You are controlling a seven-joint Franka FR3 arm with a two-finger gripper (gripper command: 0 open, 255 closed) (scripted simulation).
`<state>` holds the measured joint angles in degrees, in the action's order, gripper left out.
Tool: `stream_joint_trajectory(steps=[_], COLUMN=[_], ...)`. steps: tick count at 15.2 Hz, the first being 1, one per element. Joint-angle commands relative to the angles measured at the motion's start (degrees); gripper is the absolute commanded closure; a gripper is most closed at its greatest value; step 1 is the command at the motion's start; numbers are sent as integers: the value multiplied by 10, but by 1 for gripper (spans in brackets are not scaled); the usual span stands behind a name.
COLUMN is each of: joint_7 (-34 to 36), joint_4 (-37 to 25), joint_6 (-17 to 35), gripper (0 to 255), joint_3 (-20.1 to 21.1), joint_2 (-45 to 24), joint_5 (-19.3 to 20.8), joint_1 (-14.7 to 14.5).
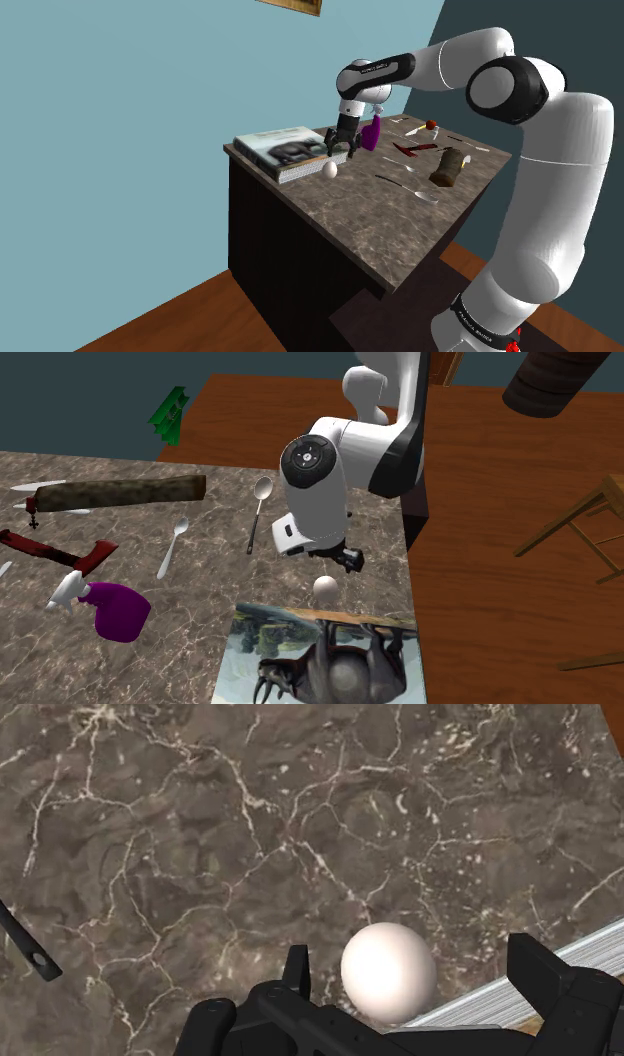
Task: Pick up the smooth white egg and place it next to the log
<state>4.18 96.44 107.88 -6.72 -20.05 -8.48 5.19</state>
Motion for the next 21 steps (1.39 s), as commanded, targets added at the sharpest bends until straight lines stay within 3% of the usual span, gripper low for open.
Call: stream_joint_trajectory(steps=[1,4,12,19,20,21], joint_7=[-3,-2,-6,-6,-6,-6], joint_4=[-54,-131,-87,-87,-87,-87], joint_6=[-10,-27,26,26,26,26], gripper=[0,0,0,0,255,255], joint_3=[1,4,7,7,7,7], joint_2=[-52,-121,-130,-130,-130,-130], joint_5=[-15,-32,-36,-36,-36,-36], joint_1=[9,22,17,17,17,17])
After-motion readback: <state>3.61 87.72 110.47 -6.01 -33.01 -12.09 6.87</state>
